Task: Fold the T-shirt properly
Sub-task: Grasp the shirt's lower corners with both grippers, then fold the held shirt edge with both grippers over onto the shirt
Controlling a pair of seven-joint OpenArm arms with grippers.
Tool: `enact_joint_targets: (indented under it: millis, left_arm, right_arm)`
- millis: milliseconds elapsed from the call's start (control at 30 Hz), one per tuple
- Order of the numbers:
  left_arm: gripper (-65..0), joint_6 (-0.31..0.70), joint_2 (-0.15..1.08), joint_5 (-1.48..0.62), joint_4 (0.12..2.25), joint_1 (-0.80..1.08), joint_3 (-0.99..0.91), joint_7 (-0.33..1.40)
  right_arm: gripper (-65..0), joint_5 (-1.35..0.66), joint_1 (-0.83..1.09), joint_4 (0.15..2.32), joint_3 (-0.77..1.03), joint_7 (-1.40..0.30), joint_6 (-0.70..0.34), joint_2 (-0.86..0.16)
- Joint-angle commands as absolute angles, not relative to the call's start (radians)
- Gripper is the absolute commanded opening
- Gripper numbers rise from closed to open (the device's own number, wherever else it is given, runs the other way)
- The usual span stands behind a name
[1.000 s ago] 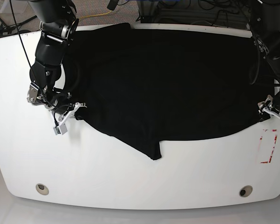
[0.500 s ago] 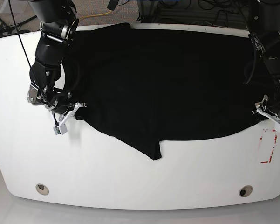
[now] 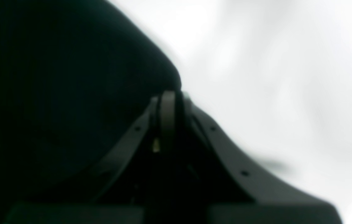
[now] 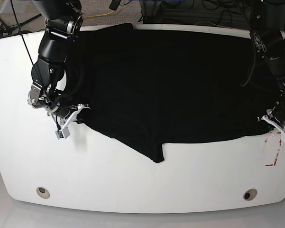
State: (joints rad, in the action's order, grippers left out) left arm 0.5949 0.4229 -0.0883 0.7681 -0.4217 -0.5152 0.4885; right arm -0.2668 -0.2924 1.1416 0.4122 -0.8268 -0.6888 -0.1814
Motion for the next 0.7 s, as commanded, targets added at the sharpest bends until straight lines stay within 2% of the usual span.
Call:
enact_joint_targets:
  millis: [0, 100, 267, 500, 667]
  left_arm:
    - [-64.4, 0.598, 0.45, -0.107, 0.865, -0.455, -0.464, 0.464]
    - [-64.4, 0.608, 0.456, -0.113, 0.906, -0.456, -0.427, 0.464]
    - [-64.4, 0.698, 0.456, -0.107, 1.004, -0.456, -0.412, 0.493]
    - [-64.4, 0.698, 0.452, -0.113, 1.159, -0.449, -0.42, 0.638]
    - [-64.4, 0.698, 0.446, -0.114, 1.325, -0.383, -0.447, 0.75]
  right_arm:
    - [-65.0, -0.288, -0.329, 1.201, 0.412, -0.803, -0.694, -0.196]
    - [-65.0, -0.288, -0.361, 1.201, 0.412, -0.831, -0.694, -0.2]
    - [-65.0, -0.291, -0.364, 1.313, 0.412, -0.88, -0.694, -0.22]
    - [-65.0, -0.294, -0.351, 1.5, 0.412, -1.004, -0.697, -0.226]
    - [-65.0, -0.295, -0.294, 1.624, 0.412, -1.026, -0.698, -0.228]
